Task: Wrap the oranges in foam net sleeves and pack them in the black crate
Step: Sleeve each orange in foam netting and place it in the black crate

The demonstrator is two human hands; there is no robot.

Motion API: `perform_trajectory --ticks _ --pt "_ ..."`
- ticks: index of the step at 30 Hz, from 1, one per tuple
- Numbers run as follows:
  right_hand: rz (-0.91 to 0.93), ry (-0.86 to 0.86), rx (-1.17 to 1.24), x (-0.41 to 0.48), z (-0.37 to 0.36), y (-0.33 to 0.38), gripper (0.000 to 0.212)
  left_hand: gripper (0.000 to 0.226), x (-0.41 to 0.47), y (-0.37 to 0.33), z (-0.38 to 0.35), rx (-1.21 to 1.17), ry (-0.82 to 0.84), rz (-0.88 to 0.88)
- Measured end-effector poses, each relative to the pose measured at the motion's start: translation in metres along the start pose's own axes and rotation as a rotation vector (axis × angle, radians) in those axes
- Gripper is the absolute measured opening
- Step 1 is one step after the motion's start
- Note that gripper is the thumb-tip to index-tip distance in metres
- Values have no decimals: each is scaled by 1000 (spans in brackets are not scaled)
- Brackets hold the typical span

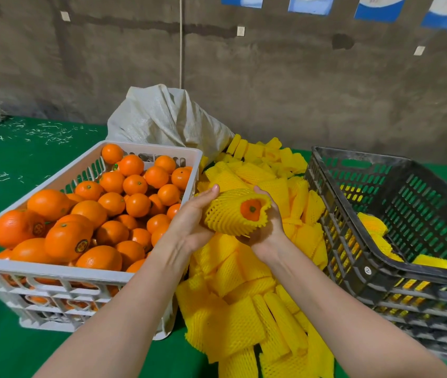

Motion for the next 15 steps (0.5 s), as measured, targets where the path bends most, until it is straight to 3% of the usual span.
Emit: perform_trajectory --ticks 3,5,9,15 --pt "-22 9 1 2 0 -5 34 27 1 3 1 -21 -5 39" --pt "-38 13 14 5 2 -10 36 20 2 4 0 28 -42 -4" --pt "-63 24 36 4 3 -11 35 20 6 12 1 207 -108 -160" --pt "67 46 -5 5 3 -12 29 31 6 18 -1 486 -259 -447"
Point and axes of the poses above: each hand's wrist, its own x-axis towards the middle knuckle, its own z-axis out of the back of the hand, y = z × x, the point moved 1 cm from there along x, towards the middle knuckle, and after that the axes turned 1 degree about y, right-handed, at the moved point
